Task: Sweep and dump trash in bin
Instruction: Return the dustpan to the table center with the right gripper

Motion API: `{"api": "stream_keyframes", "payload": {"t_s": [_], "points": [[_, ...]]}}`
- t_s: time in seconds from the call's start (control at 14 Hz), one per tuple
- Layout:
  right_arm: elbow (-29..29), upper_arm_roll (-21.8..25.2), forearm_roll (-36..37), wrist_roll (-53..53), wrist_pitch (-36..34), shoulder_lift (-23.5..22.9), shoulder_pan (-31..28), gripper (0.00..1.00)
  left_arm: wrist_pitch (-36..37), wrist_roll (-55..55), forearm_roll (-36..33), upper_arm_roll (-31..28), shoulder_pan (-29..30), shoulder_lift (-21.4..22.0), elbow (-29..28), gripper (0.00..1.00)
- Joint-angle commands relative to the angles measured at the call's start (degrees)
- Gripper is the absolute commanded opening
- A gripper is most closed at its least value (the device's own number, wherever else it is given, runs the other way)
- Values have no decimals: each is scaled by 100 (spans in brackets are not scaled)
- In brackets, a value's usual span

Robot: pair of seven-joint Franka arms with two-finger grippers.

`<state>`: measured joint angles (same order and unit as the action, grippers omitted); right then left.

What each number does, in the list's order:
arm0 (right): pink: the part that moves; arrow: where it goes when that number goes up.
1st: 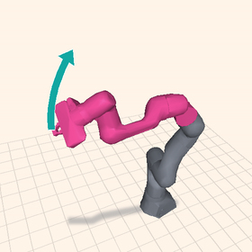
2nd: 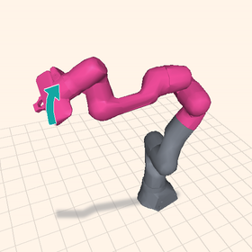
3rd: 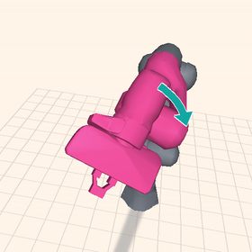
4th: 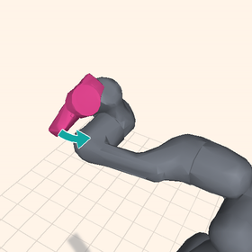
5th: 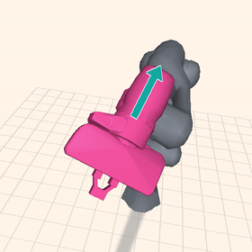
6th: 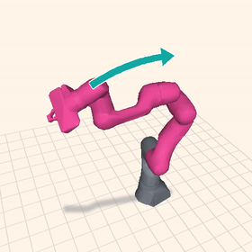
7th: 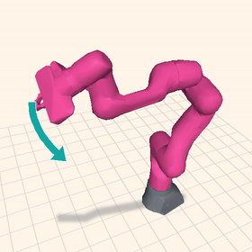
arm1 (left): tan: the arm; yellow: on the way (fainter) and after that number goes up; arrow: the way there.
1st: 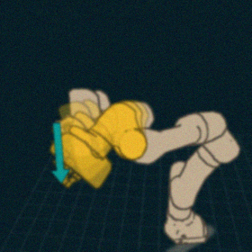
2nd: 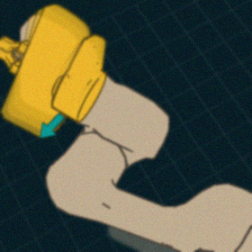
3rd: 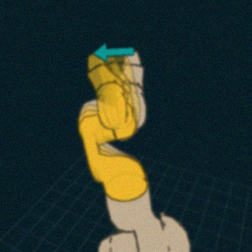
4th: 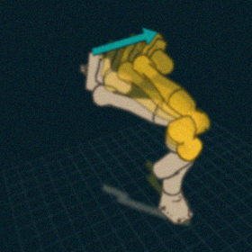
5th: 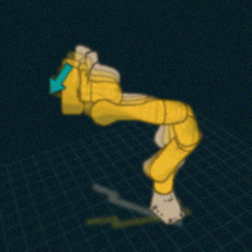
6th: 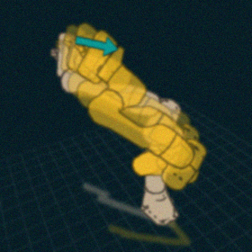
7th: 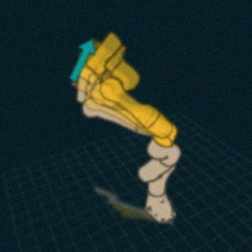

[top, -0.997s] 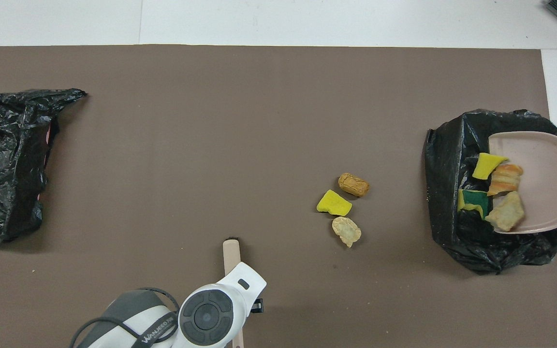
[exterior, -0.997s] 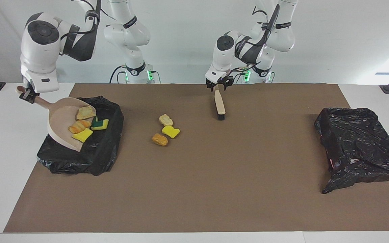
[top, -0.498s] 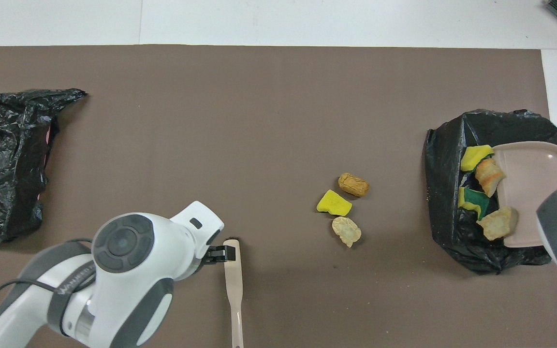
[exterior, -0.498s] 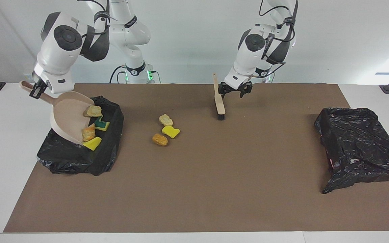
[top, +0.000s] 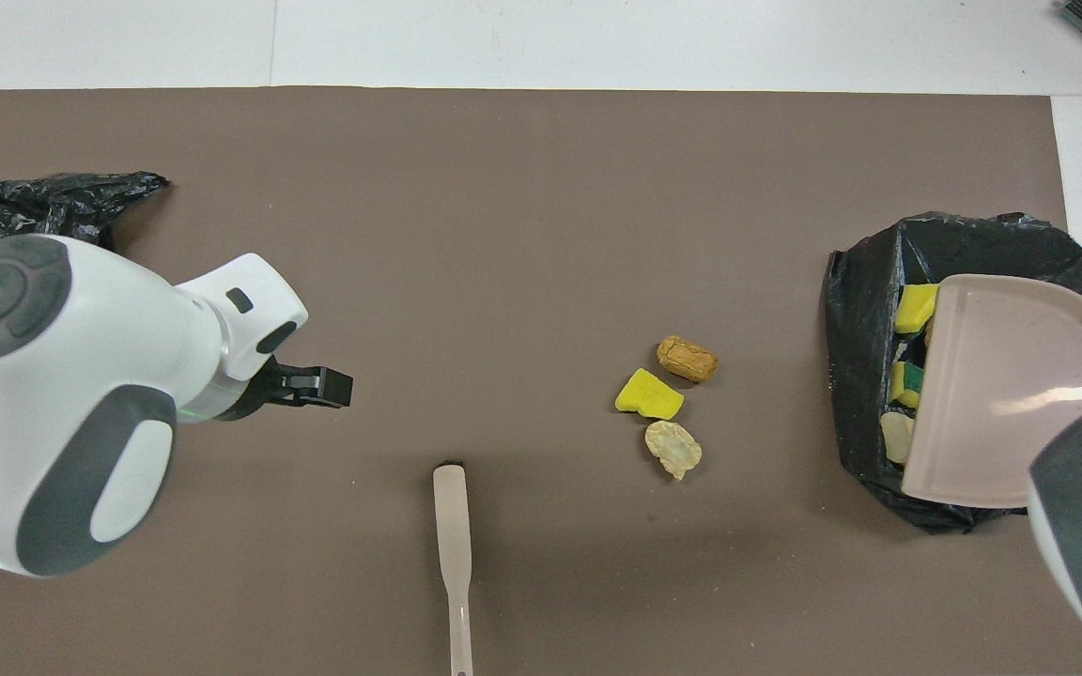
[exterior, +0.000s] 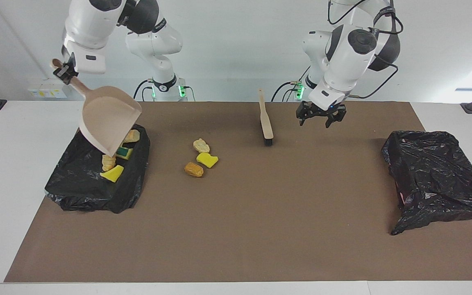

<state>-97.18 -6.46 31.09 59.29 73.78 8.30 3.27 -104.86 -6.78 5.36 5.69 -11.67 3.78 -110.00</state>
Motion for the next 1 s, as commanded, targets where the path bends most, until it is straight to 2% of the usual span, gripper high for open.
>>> {"api": "stream_keyframes", "payload": {"t_s": [0.0, 0.14, 0.43, 0.57, 0.71, 0.85, 0.93], "points": [[-38, -180, -1370, -1484, 83, 120, 7, 0, 220, 667, -236, 64, 575, -219, 479, 100], [-73, -259, -2051, -2540, 539, 41, 172, 0, 186, 695, -360, 55, 901, -246, 593, 100], [-91, -268, -2694, -4824, 1680, -818, 1033, 0, 475, 669, -360, 55, 1561, -404, 1024, 100], [-47, -259, -2801, -5975, 2418, -1380, 1525, 0, 615, 634, -360, 38, 1632, -360, 1059, 100], [-21, -259, -3001, -7136, 3218, -1864, 1851, 0, 1000, 608, -360, -33, 1632, -378, 1392, 100], [66, -259, -3362, -7981, 3695, -2251, 2141, 0, 1187, 529, -369, -24, 1606, -352, 1534, 100], [319, -259, -3363, -8342, 3792, -2488, 2386, 0, 1144, 563, -369, -15, 1571, -317, 1473, 100]]}}
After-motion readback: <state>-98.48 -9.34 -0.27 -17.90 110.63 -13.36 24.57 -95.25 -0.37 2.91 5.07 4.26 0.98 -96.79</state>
